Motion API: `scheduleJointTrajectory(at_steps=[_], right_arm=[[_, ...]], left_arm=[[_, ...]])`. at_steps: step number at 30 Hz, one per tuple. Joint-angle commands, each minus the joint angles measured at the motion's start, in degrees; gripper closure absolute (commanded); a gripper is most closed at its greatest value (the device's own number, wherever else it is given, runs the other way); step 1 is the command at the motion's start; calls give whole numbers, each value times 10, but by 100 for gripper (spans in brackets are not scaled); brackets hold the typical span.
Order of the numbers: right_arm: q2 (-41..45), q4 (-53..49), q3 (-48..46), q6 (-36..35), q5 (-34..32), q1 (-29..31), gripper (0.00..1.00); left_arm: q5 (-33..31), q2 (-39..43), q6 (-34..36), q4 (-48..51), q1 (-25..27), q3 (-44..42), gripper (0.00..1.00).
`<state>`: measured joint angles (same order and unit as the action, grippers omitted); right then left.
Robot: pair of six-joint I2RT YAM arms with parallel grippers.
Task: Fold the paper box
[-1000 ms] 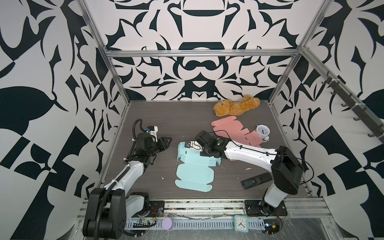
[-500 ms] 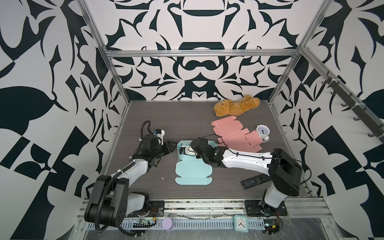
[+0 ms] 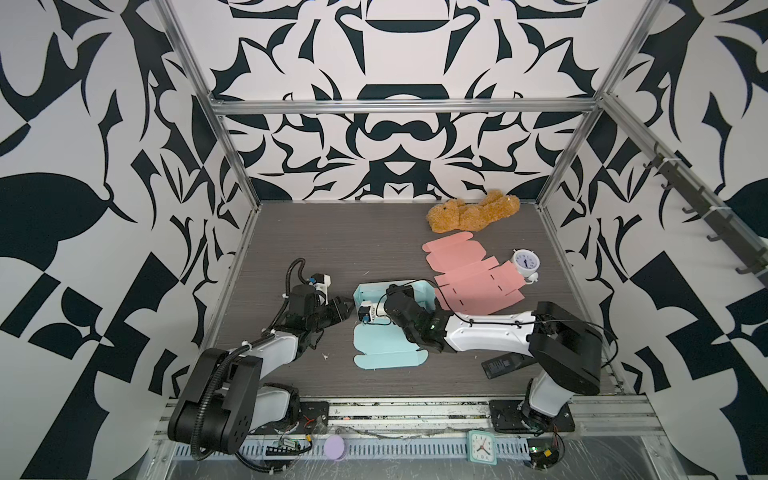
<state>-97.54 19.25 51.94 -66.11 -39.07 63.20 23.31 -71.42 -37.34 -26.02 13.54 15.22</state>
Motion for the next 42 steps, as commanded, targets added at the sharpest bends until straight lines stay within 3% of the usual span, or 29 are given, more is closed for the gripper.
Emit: scheduleJointTrajectory(at_steps=[1, 16, 25, 42], right_arm=[[24, 56, -11, -35, -23, 7, 100], [10, 108, -35, -56, -1, 0, 100], [11, 130, -47, -59, 10, -11, 100], [-11, 141, -48, -83, -22, 8, 100]], left_arm=[[-6, 21, -10, -32, 3, -26, 54], [14, 102, -5, 22, 15, -47, 46], [-17, 78, 32, 20, 54, -30, 45], [4, -55, 92, -152, 75, -4, 46]])
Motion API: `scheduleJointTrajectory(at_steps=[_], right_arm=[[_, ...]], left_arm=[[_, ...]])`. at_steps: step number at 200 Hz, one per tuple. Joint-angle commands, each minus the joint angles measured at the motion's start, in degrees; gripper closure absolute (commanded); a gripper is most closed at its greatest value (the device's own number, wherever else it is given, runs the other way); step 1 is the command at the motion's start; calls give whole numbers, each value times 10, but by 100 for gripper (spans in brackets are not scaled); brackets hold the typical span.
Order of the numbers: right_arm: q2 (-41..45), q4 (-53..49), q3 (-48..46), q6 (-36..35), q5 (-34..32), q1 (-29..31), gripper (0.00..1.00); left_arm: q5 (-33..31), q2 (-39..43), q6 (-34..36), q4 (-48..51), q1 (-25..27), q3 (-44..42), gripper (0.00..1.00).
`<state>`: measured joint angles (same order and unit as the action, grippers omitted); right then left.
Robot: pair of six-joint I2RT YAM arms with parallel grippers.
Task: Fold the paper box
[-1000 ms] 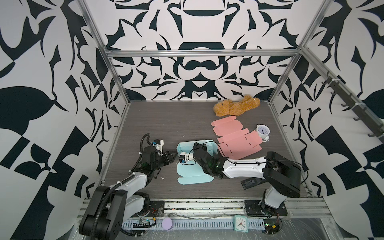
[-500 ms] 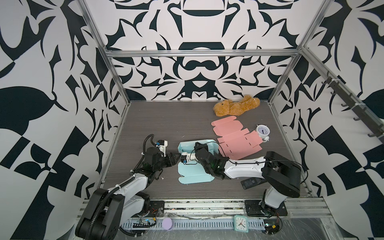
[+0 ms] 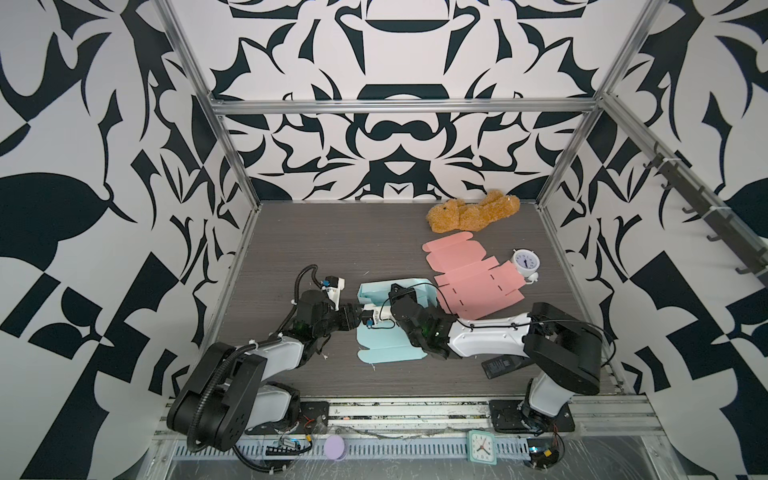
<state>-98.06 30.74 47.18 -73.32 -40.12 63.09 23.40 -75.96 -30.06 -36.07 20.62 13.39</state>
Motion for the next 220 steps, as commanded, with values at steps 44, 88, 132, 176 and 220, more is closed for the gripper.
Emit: scheduleJointTrajectory(at_steps=[44, 88, 132, 176, 220], right_arm=[[-21, 15, 6, 0, -27, 15, 100], [-20, 15, 8, 3, -32, 19, 100], [-13, -1, 11, 19, -38, 30, 100], [-8, -27, 16, 40, -38, 37, 100], [-5, -32, 19, 45, -44, 45, 100]], left_arm=[[-49, -13, 55, -85, 26, 1, 50], [-101, -24, 89, -87, 49, 5, 56], [-150, -45, 116, -126, 74, 1, 59], [-230, -61, 147, -137, 117, 9, 63], [-257, -65, 152, -149, 131, 2, 70]])
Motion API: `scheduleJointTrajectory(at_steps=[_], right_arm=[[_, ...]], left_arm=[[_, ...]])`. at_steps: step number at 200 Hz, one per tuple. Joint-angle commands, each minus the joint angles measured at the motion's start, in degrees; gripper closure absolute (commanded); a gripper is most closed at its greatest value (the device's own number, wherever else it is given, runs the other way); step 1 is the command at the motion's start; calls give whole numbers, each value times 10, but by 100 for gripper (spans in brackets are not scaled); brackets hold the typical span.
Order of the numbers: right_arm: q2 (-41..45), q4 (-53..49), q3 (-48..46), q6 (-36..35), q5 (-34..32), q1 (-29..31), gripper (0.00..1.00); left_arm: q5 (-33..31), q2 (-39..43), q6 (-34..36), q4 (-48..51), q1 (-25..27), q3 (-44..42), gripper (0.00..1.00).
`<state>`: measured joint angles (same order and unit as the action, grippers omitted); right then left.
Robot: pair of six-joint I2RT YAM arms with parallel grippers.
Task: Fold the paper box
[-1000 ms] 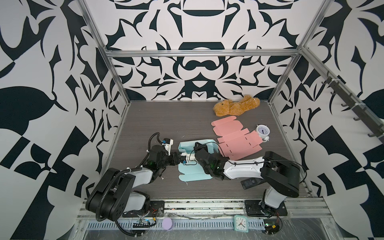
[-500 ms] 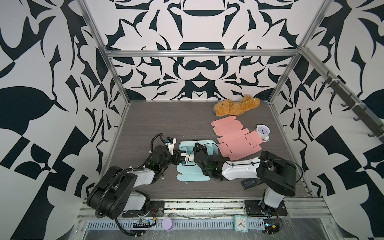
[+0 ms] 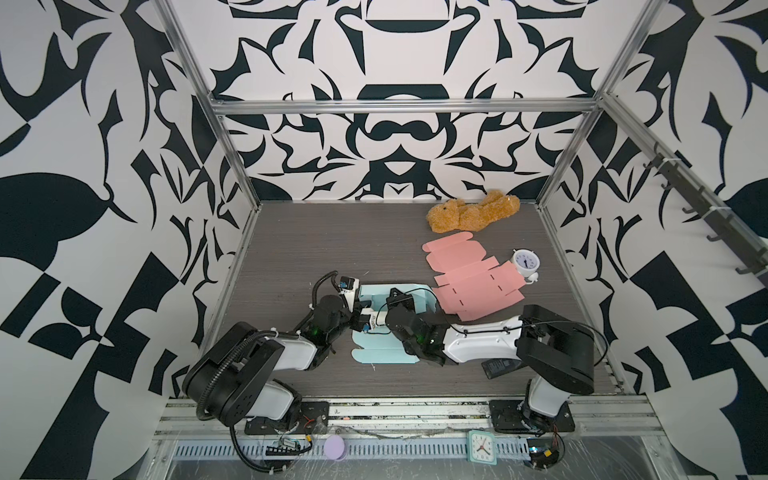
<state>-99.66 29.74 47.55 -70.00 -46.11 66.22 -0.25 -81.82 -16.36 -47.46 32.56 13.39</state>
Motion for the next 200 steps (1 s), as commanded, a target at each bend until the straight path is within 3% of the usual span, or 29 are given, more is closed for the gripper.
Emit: scheduleJointTrajectory(at_steps=[1, 51, 87, 99, 107, 117, 143, 170, 200], right_arm=[[11, -21, 15, 12, 16, 14, 100], [26, -35, 18, 39, 13, 28, 92], [60, -110, 37, 112, 18, 39, 82], [76, -153, 49, 152, 22, 45, 76], [91, -185, 52, 179, 29, 51, 63], [113, -209, 52, 217, 34, 56, 55], [195, -311, 62, 363, 94, 67, 42], [264, -331, 55, 458, 147, 66, 29], [256, -387, 119, 561, 200, 28, 25]], left_arm=[[-20, -6, 15, -36, 12, 2, 70], [-34, -13, 19, -45, 23, -2, 82], [-37, -16, 20, -50, 26, -5, 95], [-38, -13, 20, -51, 27, -6, 94], [-39, -11, 21, -51, 28, -8, 93], [-42, -8, 21, -51, 29, -9, 93], [-46, 0, 22, -51, 32, -13, 92], [-45, 4, 25, -50, 33, -13, 91], [-42, 9, 26, -51, 36, -16, 90]])
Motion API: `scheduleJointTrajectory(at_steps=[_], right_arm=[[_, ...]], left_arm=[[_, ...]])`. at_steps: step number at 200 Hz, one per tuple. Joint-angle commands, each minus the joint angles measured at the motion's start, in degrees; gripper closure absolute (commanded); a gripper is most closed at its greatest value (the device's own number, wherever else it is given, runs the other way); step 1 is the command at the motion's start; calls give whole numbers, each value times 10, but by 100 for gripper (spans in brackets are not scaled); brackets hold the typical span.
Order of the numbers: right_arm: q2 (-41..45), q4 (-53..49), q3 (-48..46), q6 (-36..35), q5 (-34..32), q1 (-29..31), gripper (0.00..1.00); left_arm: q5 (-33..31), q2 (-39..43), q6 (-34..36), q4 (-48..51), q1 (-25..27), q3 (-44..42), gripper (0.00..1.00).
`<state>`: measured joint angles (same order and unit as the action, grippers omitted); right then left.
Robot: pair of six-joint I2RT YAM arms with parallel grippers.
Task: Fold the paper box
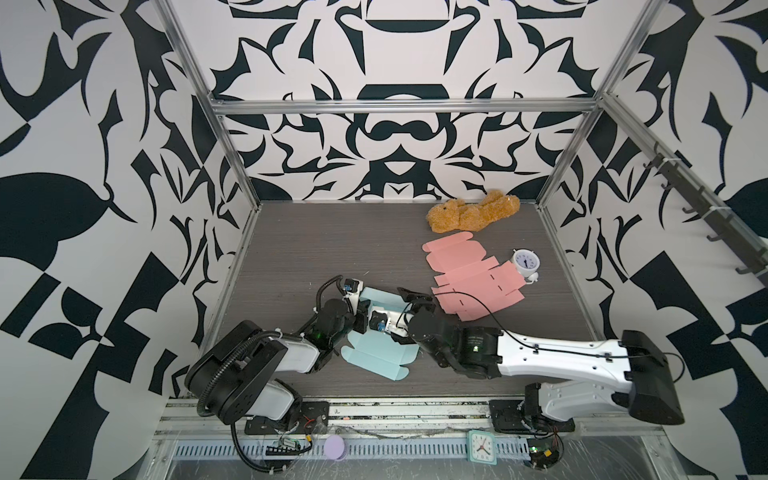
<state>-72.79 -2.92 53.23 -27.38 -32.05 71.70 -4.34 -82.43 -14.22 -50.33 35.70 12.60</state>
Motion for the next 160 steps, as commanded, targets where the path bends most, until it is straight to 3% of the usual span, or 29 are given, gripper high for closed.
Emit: scheduleJointTrajectory(at_steps=[1, 22, 36, 64, 107, 160], right_arm=[[-15, -64, 67, 139, 61, -29, 25], [-75, -145, 161, 236, 136, -98, 25], [-117, -192, 220, 300, 238, -159, 25], [-179, -209, 270, 349, 372, -221, 25], [-265, -196, 280, 394, 502, -273, 28], [-334, -168, 275, 422, 578, -290, 32]], left_arm=[[-2, 15, 5, -22, 4, -8, 90], [-1, 24, 7, -22, 7, -12, 90], [1, 28, 8, -21, 9, -13, 89], [8, 31, 8, -20, 13, -10, 89], [9, 25, 13, -15, 20, -1, 88], [-4, 16, 23, -1, 25, 9, 87]])
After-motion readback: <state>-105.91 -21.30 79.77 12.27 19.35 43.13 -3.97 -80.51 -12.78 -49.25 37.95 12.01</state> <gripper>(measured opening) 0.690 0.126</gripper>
